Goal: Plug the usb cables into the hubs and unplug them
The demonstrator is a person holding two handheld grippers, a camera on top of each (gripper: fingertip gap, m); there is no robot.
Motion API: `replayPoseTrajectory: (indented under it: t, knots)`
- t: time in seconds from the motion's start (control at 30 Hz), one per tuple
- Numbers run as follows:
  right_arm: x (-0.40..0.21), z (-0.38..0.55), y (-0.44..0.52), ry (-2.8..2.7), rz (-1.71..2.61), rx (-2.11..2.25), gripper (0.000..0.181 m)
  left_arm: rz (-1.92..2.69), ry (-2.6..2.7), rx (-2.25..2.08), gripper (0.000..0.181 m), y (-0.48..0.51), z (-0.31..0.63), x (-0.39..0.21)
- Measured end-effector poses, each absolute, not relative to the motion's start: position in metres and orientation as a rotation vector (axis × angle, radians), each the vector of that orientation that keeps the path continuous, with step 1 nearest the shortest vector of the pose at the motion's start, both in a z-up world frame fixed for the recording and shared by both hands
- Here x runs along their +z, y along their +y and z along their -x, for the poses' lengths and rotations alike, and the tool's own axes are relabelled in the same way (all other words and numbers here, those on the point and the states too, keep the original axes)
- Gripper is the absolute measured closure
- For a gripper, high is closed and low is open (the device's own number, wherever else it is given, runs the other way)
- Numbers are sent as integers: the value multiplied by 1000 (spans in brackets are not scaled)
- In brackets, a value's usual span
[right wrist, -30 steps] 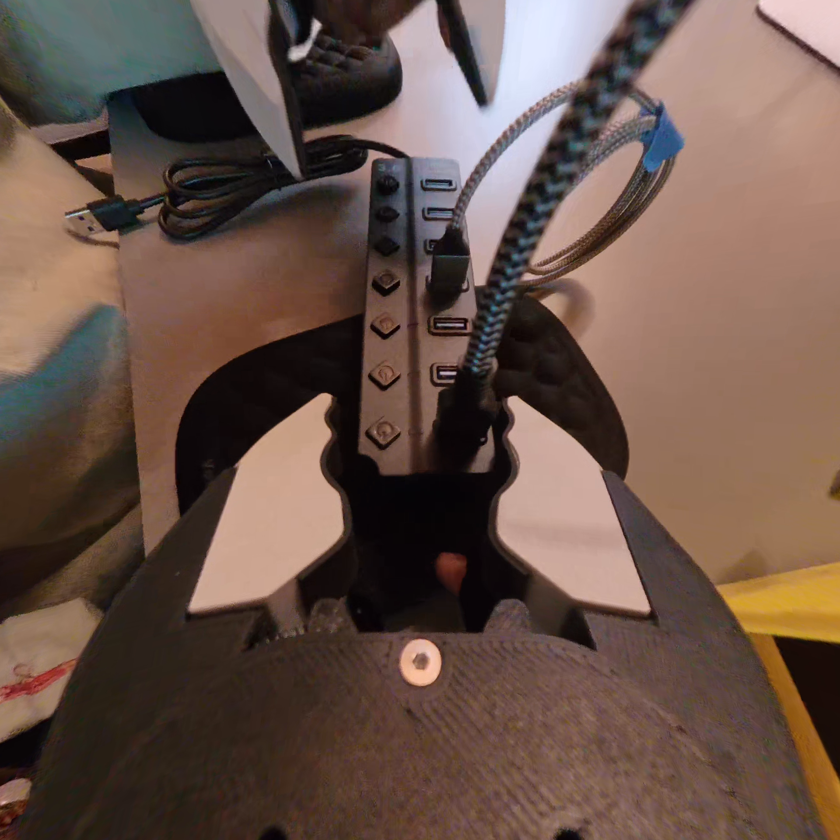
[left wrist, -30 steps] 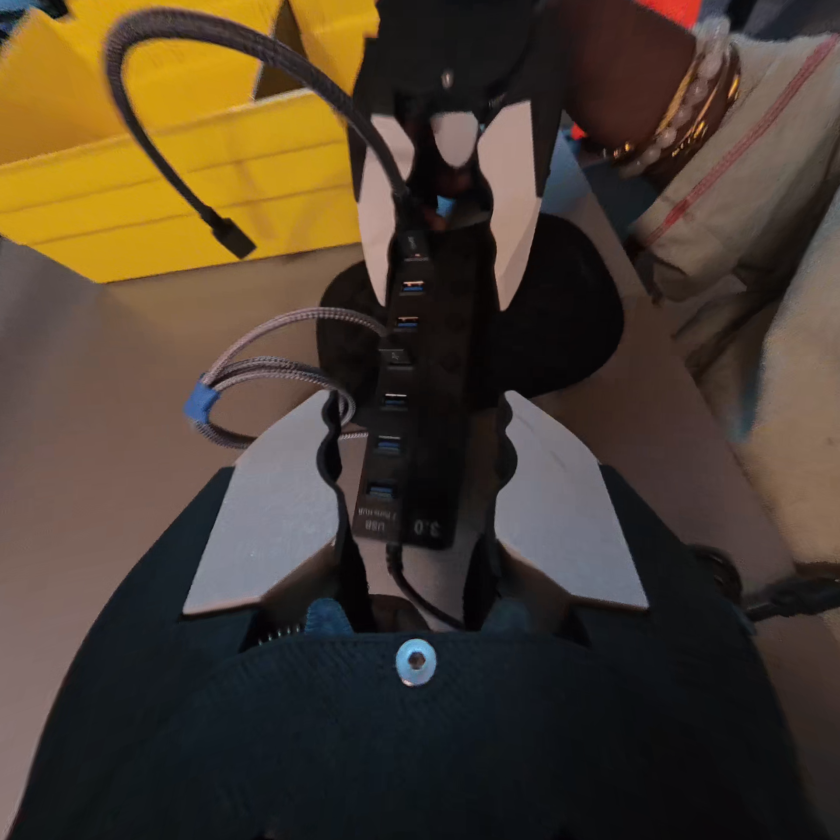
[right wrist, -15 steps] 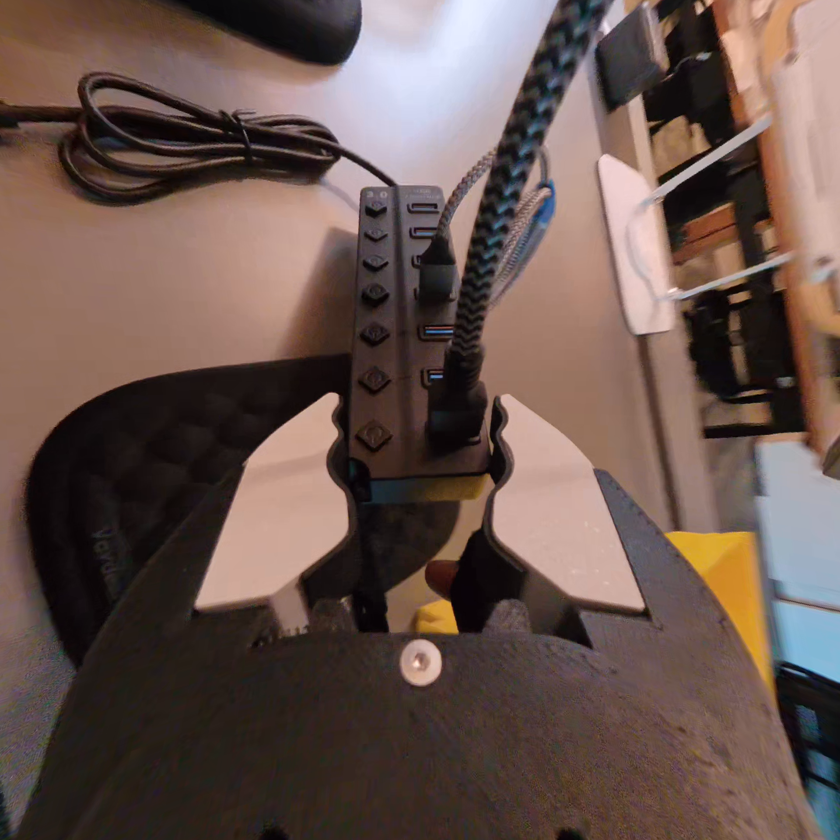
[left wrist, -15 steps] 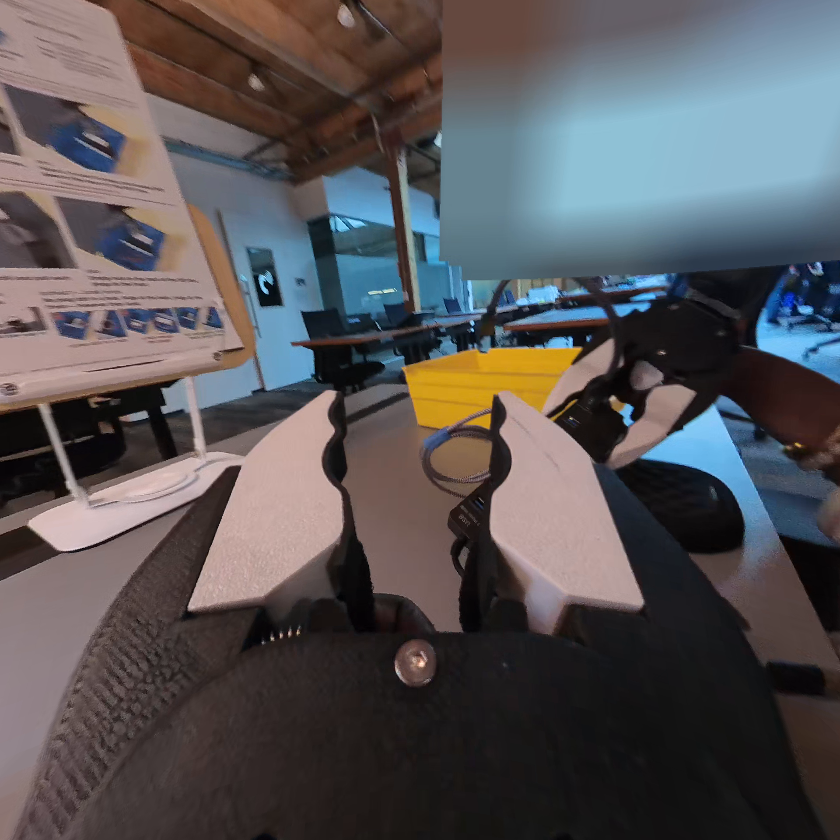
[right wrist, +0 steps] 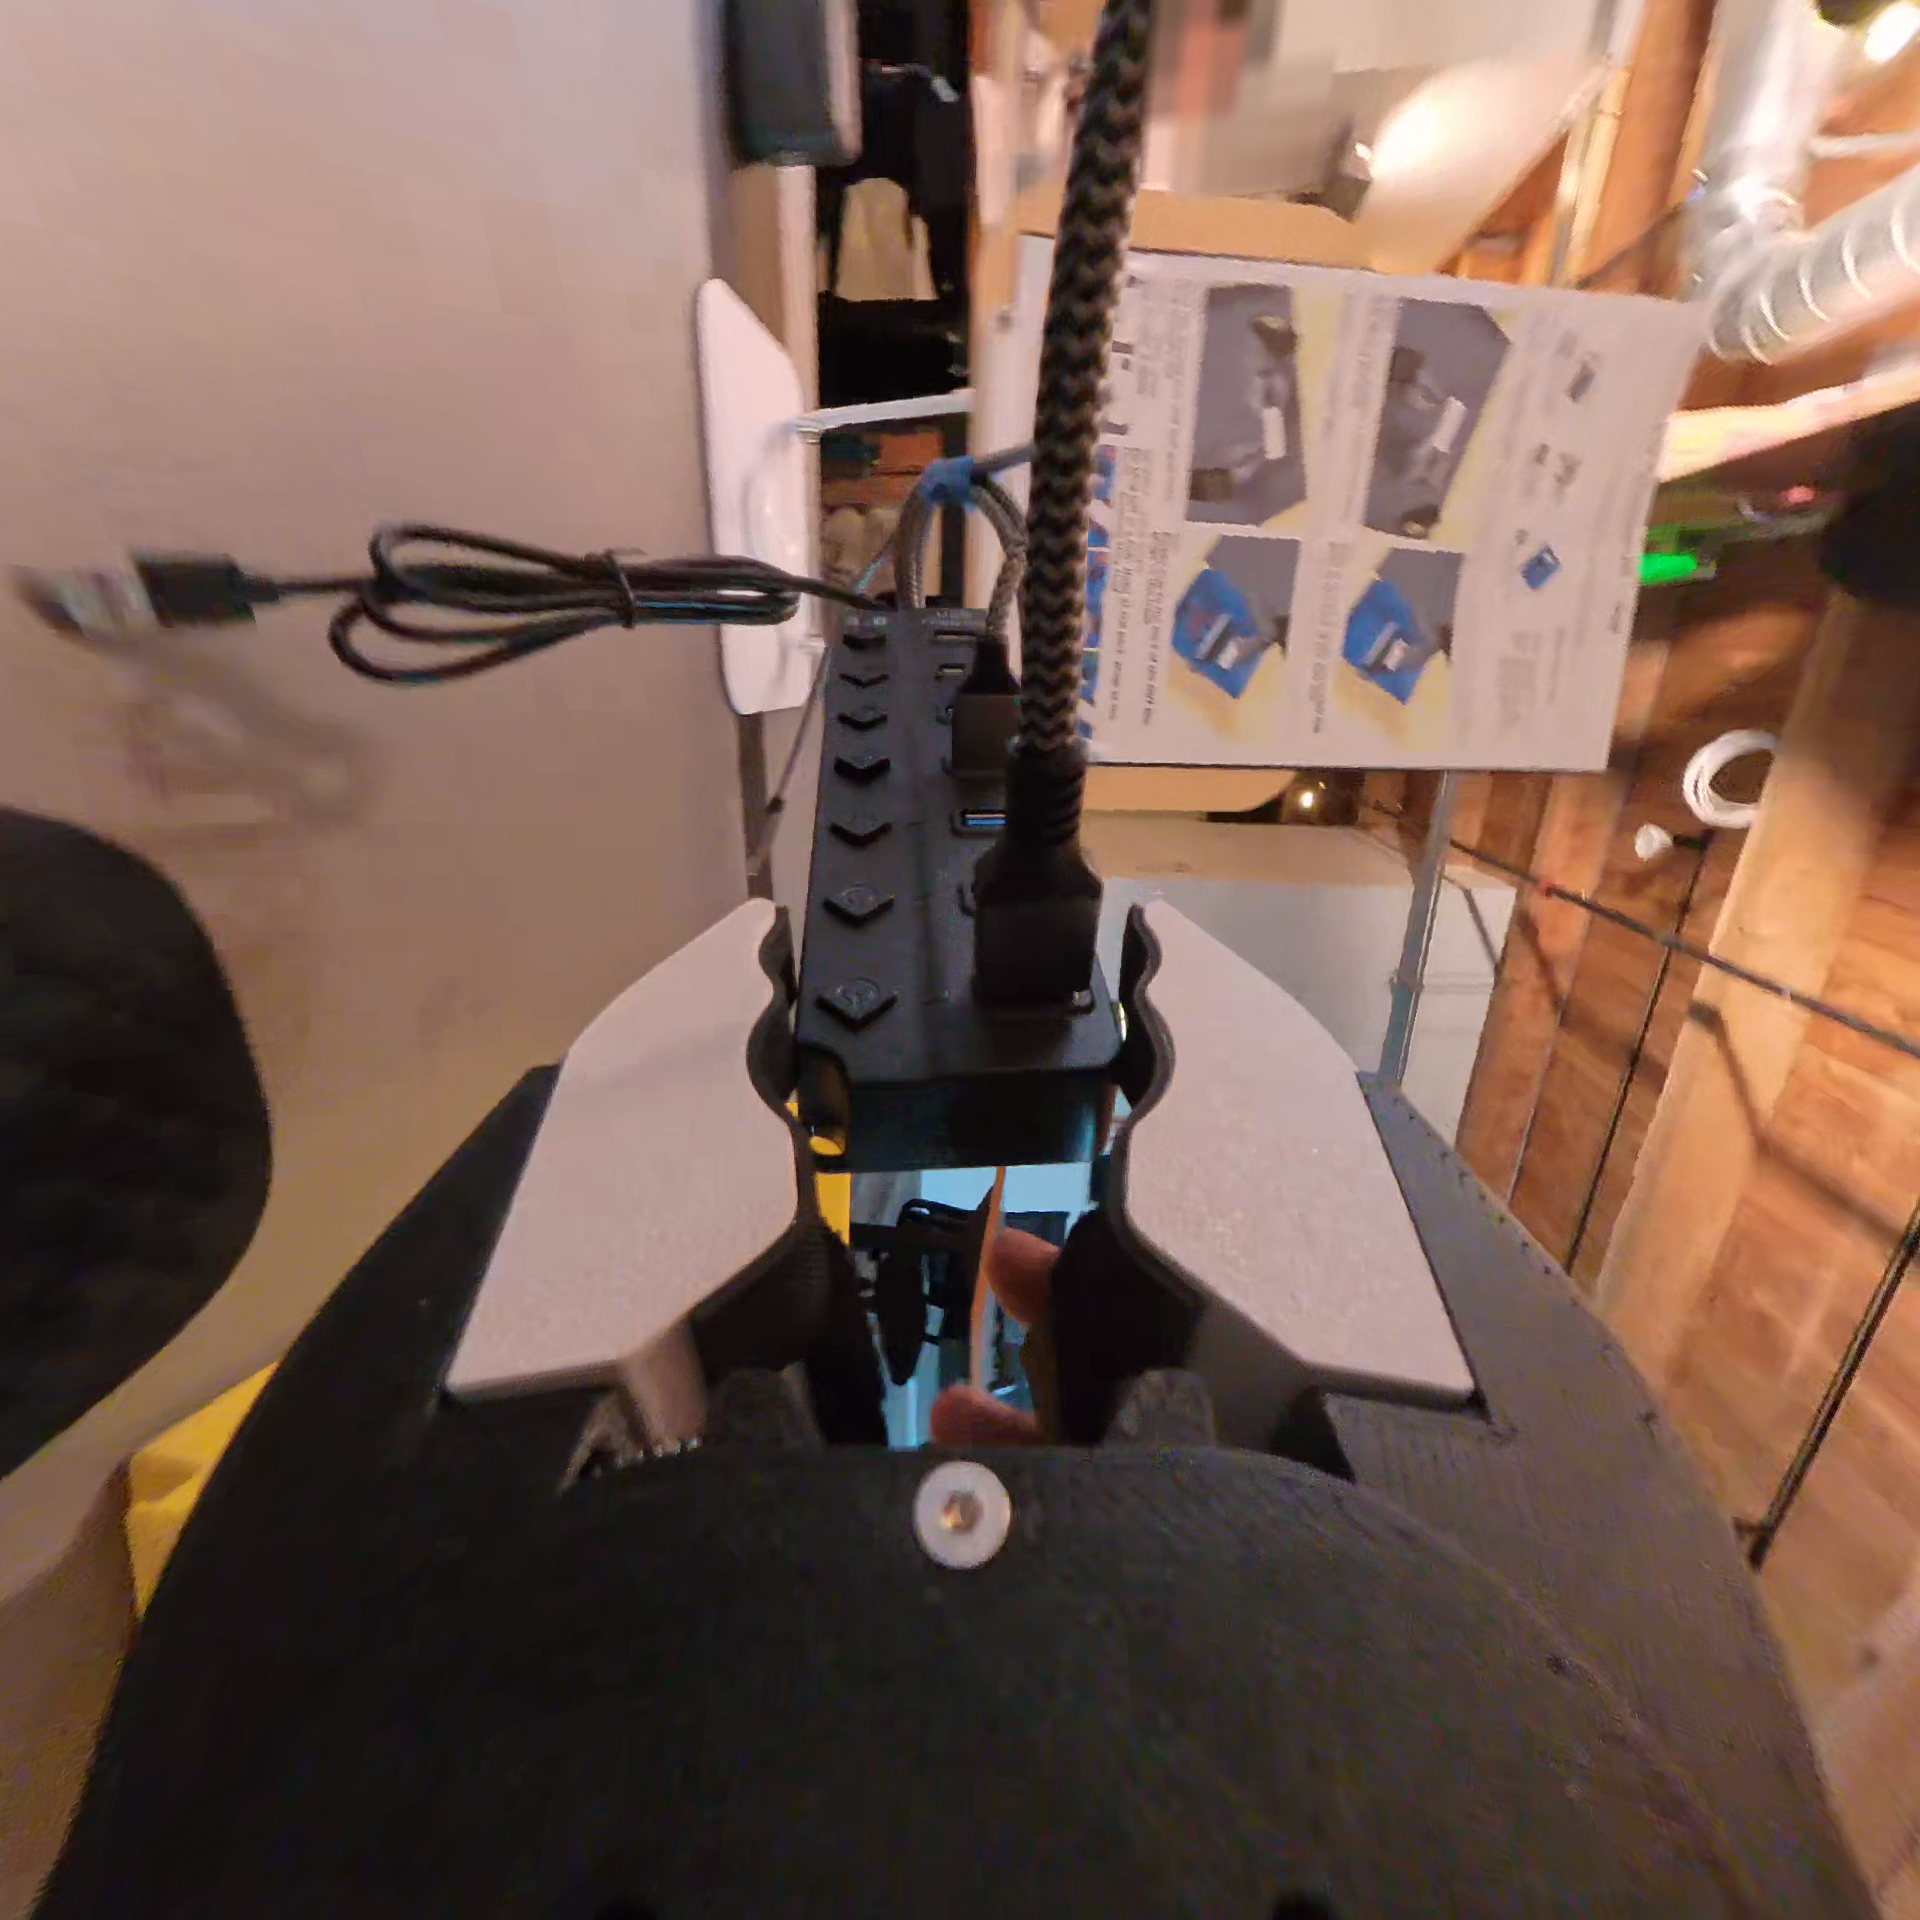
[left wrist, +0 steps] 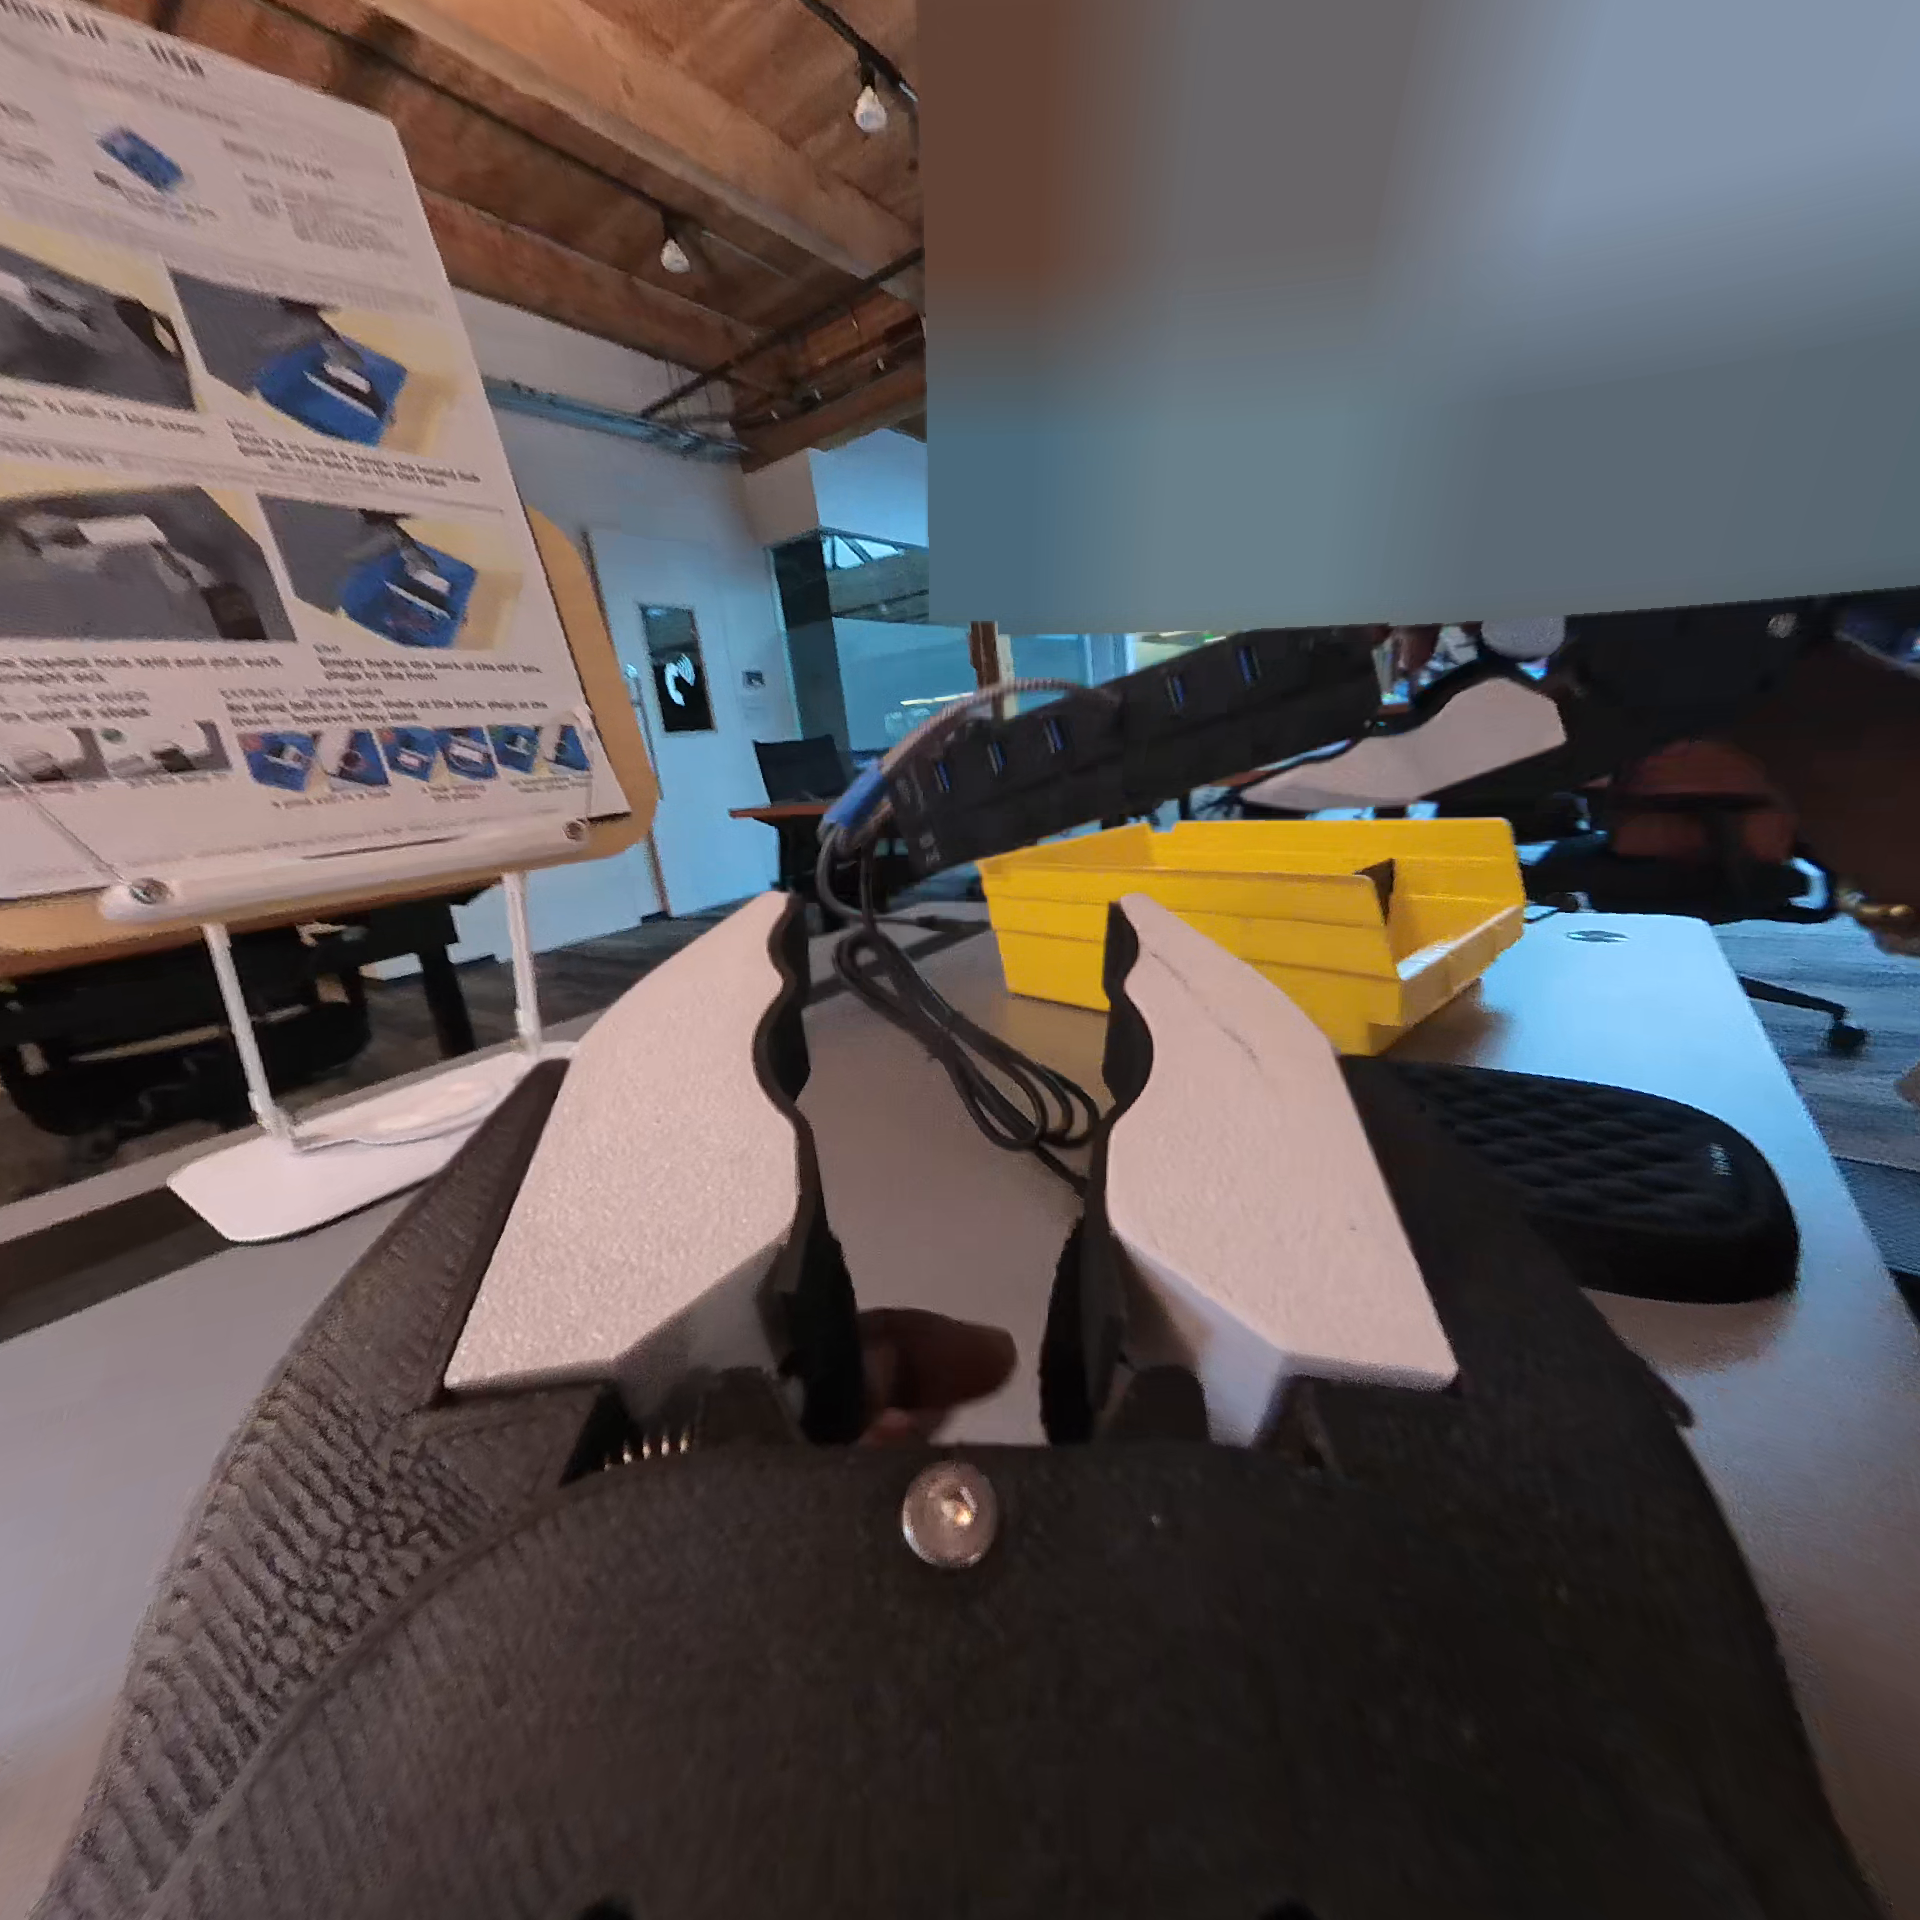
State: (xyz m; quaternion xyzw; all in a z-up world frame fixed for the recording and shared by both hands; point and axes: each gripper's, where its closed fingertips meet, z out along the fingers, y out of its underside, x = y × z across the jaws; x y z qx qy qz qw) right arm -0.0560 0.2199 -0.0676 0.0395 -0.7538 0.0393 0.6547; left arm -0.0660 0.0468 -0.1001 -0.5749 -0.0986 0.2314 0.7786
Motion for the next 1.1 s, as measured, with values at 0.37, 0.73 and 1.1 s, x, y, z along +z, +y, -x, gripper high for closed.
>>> replayPoseTrajectory:
  t: [0.37,0.73,1.1]
  knots:
    - [20,66,290,-1461,297,316,121,1208,-258,613,88,39,78,-96]
    - [51,50,409,-1258,596,361,181,1298,-258,587,83,50,79,-110]
    - [-26,60,449,-1384,835,1146,165,1304,-240,579,83,52,76,-111]
